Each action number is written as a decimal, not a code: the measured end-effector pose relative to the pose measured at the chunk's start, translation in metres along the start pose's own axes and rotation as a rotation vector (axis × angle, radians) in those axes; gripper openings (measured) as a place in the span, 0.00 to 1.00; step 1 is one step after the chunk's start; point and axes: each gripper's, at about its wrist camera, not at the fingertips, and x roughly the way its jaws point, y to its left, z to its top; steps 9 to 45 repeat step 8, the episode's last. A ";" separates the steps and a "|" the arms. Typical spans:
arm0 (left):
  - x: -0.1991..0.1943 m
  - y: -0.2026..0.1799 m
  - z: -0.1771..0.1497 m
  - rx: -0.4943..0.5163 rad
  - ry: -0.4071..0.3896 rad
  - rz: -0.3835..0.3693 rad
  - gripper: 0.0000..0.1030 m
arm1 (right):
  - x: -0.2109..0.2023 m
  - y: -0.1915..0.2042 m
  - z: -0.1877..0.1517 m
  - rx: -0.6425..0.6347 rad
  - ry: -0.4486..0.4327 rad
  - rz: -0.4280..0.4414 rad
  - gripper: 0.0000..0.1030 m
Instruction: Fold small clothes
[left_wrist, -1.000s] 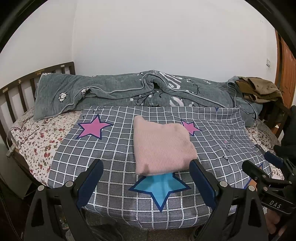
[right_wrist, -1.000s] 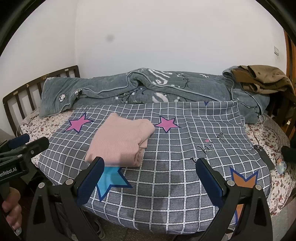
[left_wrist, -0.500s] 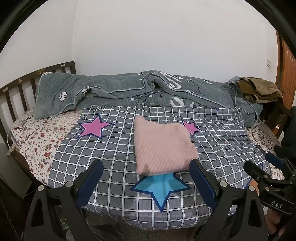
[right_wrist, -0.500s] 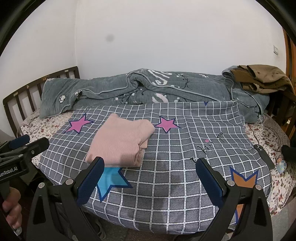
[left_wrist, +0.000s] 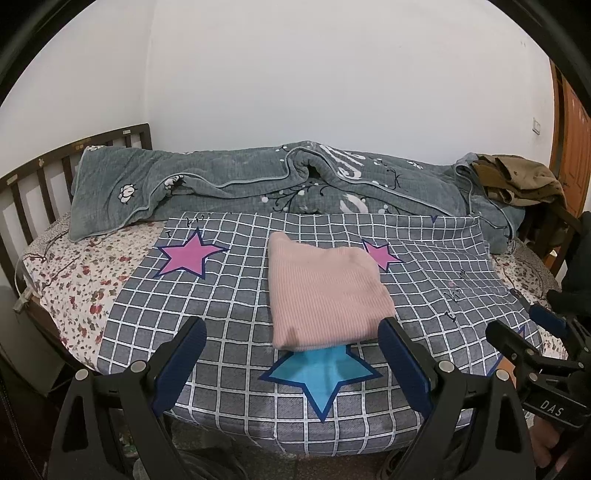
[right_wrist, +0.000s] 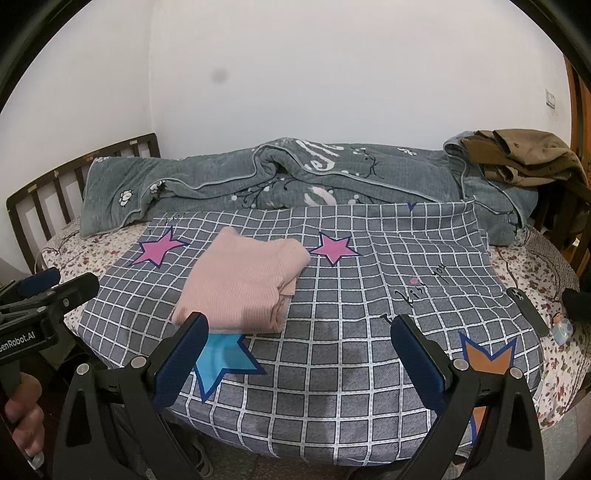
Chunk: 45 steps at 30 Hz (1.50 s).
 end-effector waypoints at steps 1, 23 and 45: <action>0.000 0.000 0.000 0.000 -0.001 0.002 0.91 | 0.000 0.002 0.000 0.001 0.000 0.000 0.95; -0.002 0.001 0.002 -0.011 -0.006 0.006 0.91 | -0.001 0.005 0.001 -0.001 -0.002 -0.004 0.95; -0.002 0.001 0.002 -0.011 -0.006 0.006 0.91 | -0.001 0.005 0.001 -0.001 -0.002 -0.004 0.95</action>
